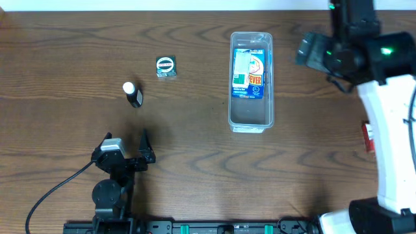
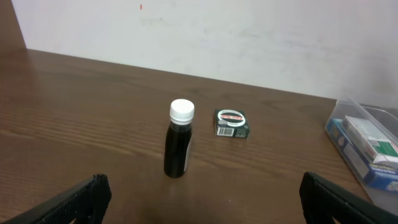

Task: Pack container
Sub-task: 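Withdraw the right gripper right toward the red-orange box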

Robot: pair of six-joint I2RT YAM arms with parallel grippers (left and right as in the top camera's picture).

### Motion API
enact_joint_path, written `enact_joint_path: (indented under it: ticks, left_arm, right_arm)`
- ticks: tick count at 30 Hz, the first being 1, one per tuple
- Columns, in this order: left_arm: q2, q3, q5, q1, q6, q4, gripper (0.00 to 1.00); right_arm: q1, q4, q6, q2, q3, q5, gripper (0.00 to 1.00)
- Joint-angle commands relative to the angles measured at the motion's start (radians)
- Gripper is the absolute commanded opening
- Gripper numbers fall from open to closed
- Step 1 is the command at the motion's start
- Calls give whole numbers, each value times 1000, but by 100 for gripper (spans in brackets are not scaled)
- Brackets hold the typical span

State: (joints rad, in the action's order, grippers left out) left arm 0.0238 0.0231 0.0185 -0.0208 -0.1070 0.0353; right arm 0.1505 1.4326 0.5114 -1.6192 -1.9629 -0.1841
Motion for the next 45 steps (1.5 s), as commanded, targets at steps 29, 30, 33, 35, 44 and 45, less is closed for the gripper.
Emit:
enact_joint_path:
  ticks: [29, 30, 33, 35, 44, 45]
  left_arm:
    - [-6, -19, -26, -3, 6, 39, 98]
    - [-6, -19, -26, -3, 6, 39, 98]
    - [-6, -19, -26, -3, 6, 39, 98]
    - [-6, -19, -26, -3, 6, 39, 98]
    - [-6, -19, -26, -3, 6, 39, 98]
    - [-6, -19, -26, -3, 6, 39, 98]
  right_arm:
    - [-234, 209, 468, 42, 296, -40, 99]
    - [-235, 205, 501, 42, 313, -40, 99]
    - [-245, 190, 609, 42, 376, -41, 99]
    - [-254, 181, 630, 42, 397, -40, 99]
    - [-392, 111, 705, 42, 496, -40, 99]
    - [-417, 103, 704, 42, 496, -41, 99]
